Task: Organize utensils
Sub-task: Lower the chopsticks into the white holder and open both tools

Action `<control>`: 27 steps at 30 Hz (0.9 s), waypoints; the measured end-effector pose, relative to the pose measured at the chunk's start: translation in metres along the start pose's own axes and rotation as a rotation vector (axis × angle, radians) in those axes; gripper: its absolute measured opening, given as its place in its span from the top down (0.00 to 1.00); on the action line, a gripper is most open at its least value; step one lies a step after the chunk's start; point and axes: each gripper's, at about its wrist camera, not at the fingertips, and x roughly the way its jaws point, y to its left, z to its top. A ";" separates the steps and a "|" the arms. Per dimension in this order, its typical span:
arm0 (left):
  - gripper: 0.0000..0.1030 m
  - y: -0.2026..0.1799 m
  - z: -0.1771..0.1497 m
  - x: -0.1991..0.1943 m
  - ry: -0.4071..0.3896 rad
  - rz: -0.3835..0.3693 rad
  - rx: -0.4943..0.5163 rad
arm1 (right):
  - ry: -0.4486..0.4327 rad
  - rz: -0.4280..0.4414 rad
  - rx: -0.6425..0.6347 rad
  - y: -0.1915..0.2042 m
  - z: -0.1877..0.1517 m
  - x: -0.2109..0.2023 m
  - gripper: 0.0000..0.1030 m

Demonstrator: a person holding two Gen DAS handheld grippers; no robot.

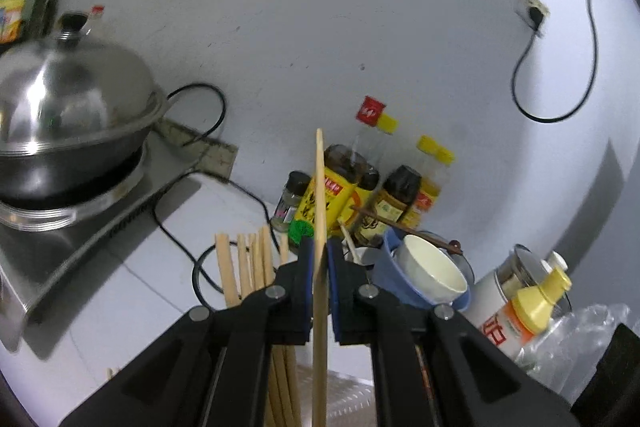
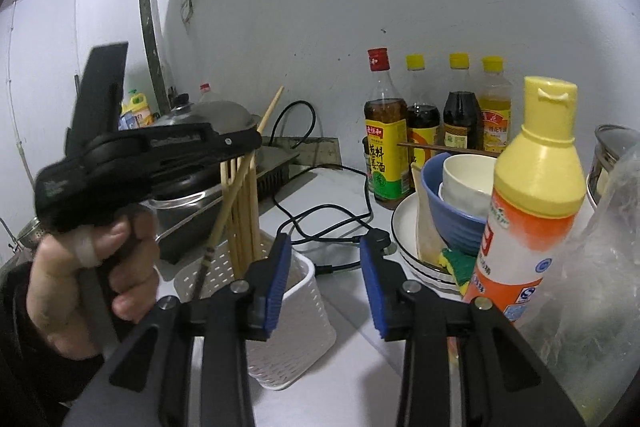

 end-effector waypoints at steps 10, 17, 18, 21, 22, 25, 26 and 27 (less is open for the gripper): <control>0.94 0.006 -0.021 0.009 0.114 0.007 0.006 | 0.000 -0.004 0.015 -0.004 -0.002 0.001 0.66; 0.81 0.008 -0.029 -0.005 0.193 -0.012 0.053 | 0.013 -0.043 0.012 -0.001 -0.003 0.002 0.65; 0.70 0.008 -0.029 -0.010 0.190 -0.018 0.068 | 0.014 -0.049 0.012 0.000 -0.003 0.001 0.65; 0.52 0.007 -0.029 -0.025 0.167 -0.016 0.100 | 0.017 -0.067 0.020 0.003 -0.002 -0.001 0.65; 0.52 0.008 -0.029 -0.030 0.159 -0.021 0.107 | 0.017 -0.073 0.023 0.004 -0.002 -0.001 0.64; 0.52 0.012 -0.030 -0.041 0.161 -0.033 0.115 | 0.019 -0.090 0.027 0.009 -0.001 -0.004 0.61; 0.52 0.014 -0.030 -0.046 0.162 -0.036 0.115 | 0.019 -0.092 0.025 0.011 -0.001 -0.006 0.61; 0.52 0.015 -0.031 -0.051 0.162 -0.040 0.115 | 0.019 -0.094 0.023 0.013 -0.001 -0.007 0.61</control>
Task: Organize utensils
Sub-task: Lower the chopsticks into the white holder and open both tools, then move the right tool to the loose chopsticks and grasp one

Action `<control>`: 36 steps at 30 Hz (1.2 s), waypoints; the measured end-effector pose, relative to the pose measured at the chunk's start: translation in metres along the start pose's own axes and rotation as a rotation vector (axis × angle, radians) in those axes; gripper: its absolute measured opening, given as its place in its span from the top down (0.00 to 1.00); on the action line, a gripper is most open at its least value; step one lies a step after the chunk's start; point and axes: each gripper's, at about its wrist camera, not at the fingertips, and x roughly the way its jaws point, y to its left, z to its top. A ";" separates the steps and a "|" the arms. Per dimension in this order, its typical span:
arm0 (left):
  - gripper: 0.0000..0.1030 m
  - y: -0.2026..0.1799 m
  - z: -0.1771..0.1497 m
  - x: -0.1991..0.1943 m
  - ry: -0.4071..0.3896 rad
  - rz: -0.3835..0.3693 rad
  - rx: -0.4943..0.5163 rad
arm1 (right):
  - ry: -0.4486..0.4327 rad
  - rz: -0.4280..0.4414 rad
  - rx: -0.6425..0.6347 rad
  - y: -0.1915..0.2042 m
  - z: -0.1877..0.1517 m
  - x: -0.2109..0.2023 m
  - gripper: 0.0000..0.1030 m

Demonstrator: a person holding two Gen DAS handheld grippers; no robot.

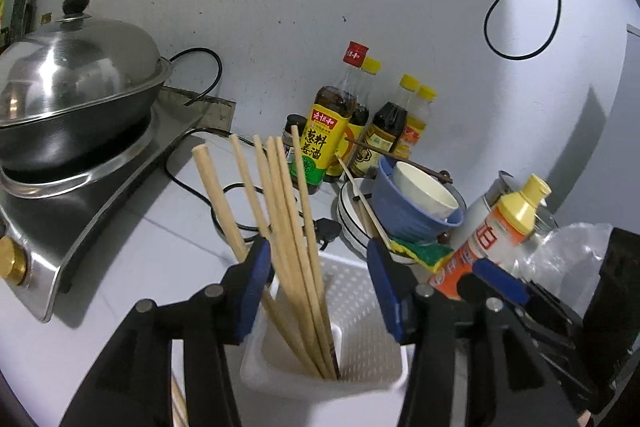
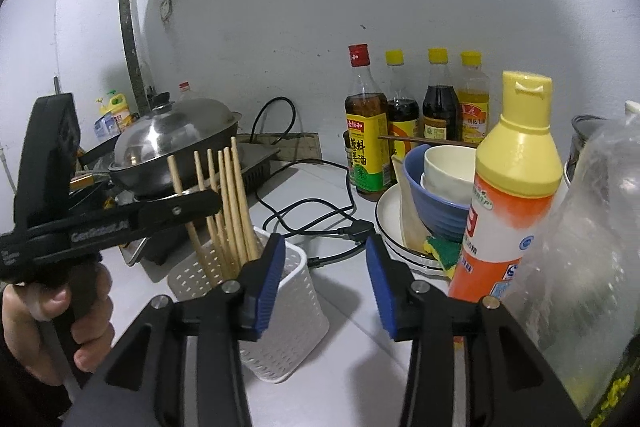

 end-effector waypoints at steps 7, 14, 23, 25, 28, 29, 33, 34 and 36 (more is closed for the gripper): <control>0.51 0.006 -0.009 -0.036 -0.037 0.003 0.029 | 0.005 -0.014 -0.018 0.019 -0.002 -0.012 0.61; 0.49 0.016 -0.017 -0.070 -0.076 0.007 0.053 | 0.013 -0.023 -0.048 0.042 -0.007 -0.024 0.61; 0.49 0.043 -0.038 -0.095 -0.086 0.041 0.080 | 0.045 -0.016 -0.104 0.075 -0.013 -0.027 0.61; 0.49 0.053 -0.044 -0.098 -0.082 0.049 0.074 | 0.059 -0.014 -0.118 0.084 -0.017 -0.025 0.61; 0.49 0.068 -0.054 -0.102 -0.076 0.060 0.059 | 0.079 -0.010 -0.134 0.095 -0.022 -0.021 0.61; 0.49 0.075 -0.057 -0.103 -0.071 0.064 0.051 | 0.088 -0.008 -0.142 0.100 -0.025 -0.019 0.61; 0.49 0.094 -0.069 -0.106 -0.056 0.076 0.033 | 0.116 -0.004 -0.151 0.114 -0.034 -0.009 0.61; 0.49 0.101 -0.072 -0.107 -0.053 0.083 0.028 | 0.126 -0.003 -0.153 0.119 -0.038 -0.006 0.61; 0.49 0.111 -0.077 -0.109 -0.050 0.092 0.018 | 0.145 0.002 -0.160 0.125 -0.043 0.001 0.61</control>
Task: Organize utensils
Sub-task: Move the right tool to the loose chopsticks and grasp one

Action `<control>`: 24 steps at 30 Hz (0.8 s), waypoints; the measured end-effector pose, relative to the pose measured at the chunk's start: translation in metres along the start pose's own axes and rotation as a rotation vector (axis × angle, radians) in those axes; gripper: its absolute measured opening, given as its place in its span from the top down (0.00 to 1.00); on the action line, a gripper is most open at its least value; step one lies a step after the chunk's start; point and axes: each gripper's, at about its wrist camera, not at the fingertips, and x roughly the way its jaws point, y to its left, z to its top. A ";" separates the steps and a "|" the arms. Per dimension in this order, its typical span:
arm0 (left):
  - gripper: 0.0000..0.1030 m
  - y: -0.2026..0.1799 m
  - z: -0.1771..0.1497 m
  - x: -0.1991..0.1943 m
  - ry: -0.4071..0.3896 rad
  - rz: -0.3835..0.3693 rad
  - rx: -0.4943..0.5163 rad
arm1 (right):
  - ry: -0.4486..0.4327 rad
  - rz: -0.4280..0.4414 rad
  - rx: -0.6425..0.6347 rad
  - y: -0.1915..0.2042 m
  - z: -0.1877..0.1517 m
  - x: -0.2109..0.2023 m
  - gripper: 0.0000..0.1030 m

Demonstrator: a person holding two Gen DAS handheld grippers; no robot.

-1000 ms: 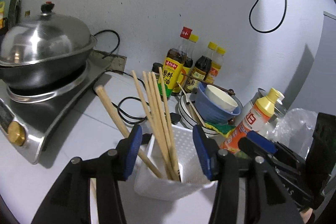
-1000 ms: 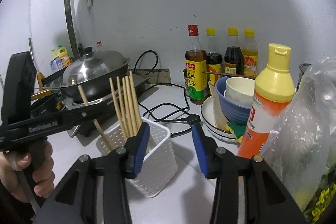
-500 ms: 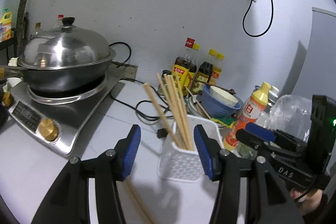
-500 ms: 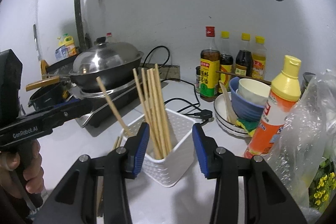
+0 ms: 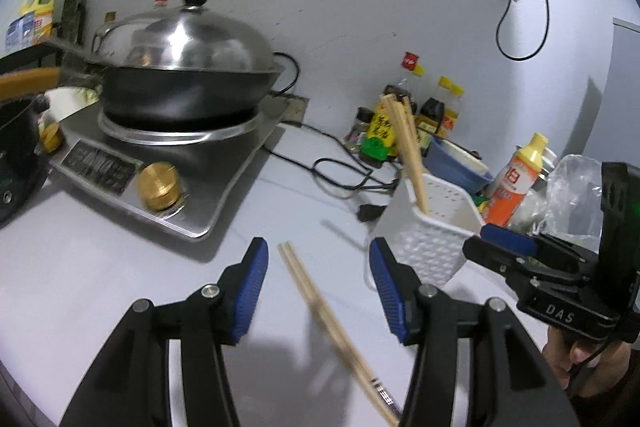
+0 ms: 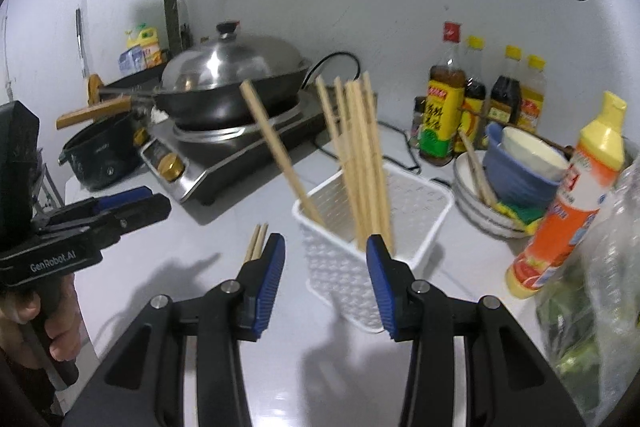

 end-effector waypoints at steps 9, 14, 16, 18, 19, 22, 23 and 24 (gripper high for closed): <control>0.49 0.046 -0.019 0.000 0.023 0.057 -0.047 | 0.086 0.028 -0.040 0.034 -0.017 0.035 0.61; 0.49 0.064 -0.027 0.001 0.039 0.077 -0.069 | 0.152 0.033 -0.065 0.049 -0.029 0.061 0.61; 0.49 0.072 -0.030 0.001 0.046 0.084 -0.080 | 0.178 0.037 -0.071 0.054 -0.034 0.072 0.61; 0.49 0.076 -0.032 0.001 0.050 0.088 -0.089 | 0.203 0.044 -0.075 0.057 -0.040 0.081 0.64; 0.49 0.079 -0.034 0.001 0.054 0.090 -0.095 | 0.218 0.045 -0.080 0.059 -0.043 0.087 0.67; 0.49 0.084 -0.038 0.002 0.061 0.092 -0.107 | 0.249 0.046 -0.081 0.062 -0.048 0.099 0.71; 0.49 0.086 -0.039 0.002 0.063 0.093 -0.111 | 0.255 0.047 -0.080 0.062 -0.050 0.101 0.72; 0.49 0.087 -0.039 0.002 0.064 0.093 -0.114 | 0.262 0.047 -0.080 0.062 -0.051 0.104 0.72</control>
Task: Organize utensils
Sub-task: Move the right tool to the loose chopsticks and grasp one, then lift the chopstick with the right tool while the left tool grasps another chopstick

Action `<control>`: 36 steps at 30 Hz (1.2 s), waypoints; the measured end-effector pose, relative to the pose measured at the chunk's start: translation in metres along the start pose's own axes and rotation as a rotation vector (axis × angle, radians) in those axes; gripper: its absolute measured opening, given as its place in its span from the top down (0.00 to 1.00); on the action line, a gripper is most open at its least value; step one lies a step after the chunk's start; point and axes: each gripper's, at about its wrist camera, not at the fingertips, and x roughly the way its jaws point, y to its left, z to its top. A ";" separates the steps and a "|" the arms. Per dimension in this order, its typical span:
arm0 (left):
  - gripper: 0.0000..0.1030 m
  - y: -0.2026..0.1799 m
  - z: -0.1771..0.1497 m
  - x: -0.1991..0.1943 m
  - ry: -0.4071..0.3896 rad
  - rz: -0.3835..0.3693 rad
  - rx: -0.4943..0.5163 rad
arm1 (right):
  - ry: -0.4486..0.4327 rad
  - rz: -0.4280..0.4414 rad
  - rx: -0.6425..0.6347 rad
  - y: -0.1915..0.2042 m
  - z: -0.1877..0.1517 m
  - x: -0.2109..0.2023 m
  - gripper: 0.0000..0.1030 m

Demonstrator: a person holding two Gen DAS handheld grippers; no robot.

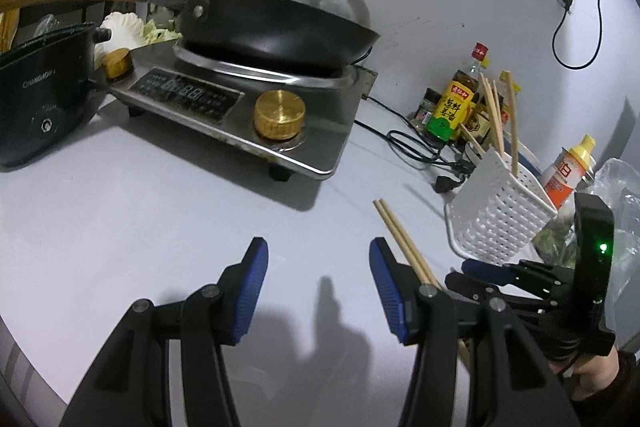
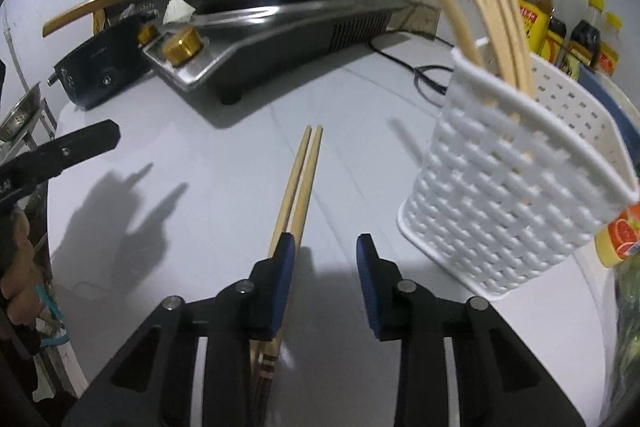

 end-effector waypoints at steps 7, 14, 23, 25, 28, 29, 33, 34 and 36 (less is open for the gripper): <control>0.49 0.004 0.000 0.003 0.008 0.002 -0.013 | 0.020 0.012 -0.011 0.004 0.001 0.013 0.78; 0.49 0.001 -0.001 0.005 0.019 0.008 -0.011 | 0.039 0.027 -0.025 0.011 0.004 0.022 0.82; 0.49 -0.013 -0.004 0.014 0.047 0.015 0.021 | 0.015 0.054 -0.047 0.008 0.000 0.013 0.94; 0.49 -0.020 -0.005 0.017 0.063 0.015 0.032 | 0.002 0.061 -0.050 0.006 -0.001 0.008 0.94; 0.49 -0.030 -0.007 0.021 0.078 0.014 0.051 | -0.024 0.073 -0.046 0.002 -0.001 -0.004 0.94; 0.49 -0.035 -0.007 0.022 0.082 0.012 0.061 | -0.034 0.076 -0.045 0.000 -0.001 -0.008 0.94; 0.49 -0.054 -0.009 0.028 0.100 0.011 0.100 | -0.073 0.092 -0.036 -0.009 -0.003 -0.026 0.94; 0.49 -0.059 -0.010 0.031 0.106 0.011 0.109 | -0.081 0.096 -0.034 -0.011 -0.003 -0.030 0.94; 0.49 -0.071 -0.013 0.038 0.124 0.011 0.131 | -0.100 0.106 -0.029 -0.015 -0.007 -0.038 0.94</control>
